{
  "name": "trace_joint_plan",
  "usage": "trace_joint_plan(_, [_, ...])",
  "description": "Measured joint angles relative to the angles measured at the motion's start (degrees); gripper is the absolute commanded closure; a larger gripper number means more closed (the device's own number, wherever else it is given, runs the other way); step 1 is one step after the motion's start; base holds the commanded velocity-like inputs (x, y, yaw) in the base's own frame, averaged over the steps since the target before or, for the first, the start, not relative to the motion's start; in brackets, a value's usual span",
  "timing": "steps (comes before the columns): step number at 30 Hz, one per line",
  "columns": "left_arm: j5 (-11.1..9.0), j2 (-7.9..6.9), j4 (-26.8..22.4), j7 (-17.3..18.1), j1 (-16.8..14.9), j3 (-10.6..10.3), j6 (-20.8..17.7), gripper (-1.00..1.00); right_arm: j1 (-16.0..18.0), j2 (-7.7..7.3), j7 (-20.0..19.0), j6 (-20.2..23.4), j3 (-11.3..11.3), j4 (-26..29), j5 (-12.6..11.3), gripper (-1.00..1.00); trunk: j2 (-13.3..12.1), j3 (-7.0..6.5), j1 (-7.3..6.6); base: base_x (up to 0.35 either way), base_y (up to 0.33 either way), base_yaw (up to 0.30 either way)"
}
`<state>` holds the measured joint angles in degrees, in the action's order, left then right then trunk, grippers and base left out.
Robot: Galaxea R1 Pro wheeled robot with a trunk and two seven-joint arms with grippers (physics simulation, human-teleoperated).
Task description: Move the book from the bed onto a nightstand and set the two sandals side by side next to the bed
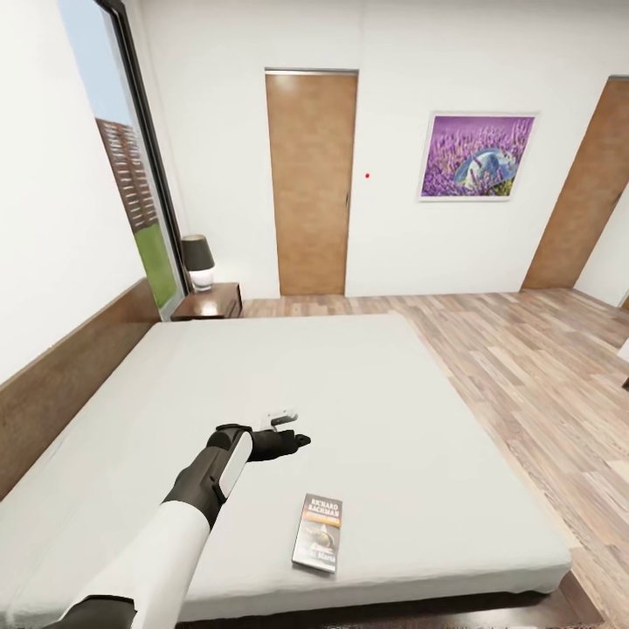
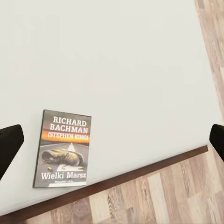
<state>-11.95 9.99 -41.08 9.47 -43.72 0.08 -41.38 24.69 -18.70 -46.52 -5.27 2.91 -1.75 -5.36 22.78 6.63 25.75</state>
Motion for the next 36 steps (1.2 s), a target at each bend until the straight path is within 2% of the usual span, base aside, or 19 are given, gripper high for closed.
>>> trace_joint_plan(36, [0.0, 0.00, 0.0, 0.1, 0.0, 0.0, 0.1, -1.00, 0.0, 0.00, 0.2, 0.0, 0.0, 0.0, 0.0, -1.00, 0.0, 3.27, 0.00, 0.000, 0.000, 0.000])
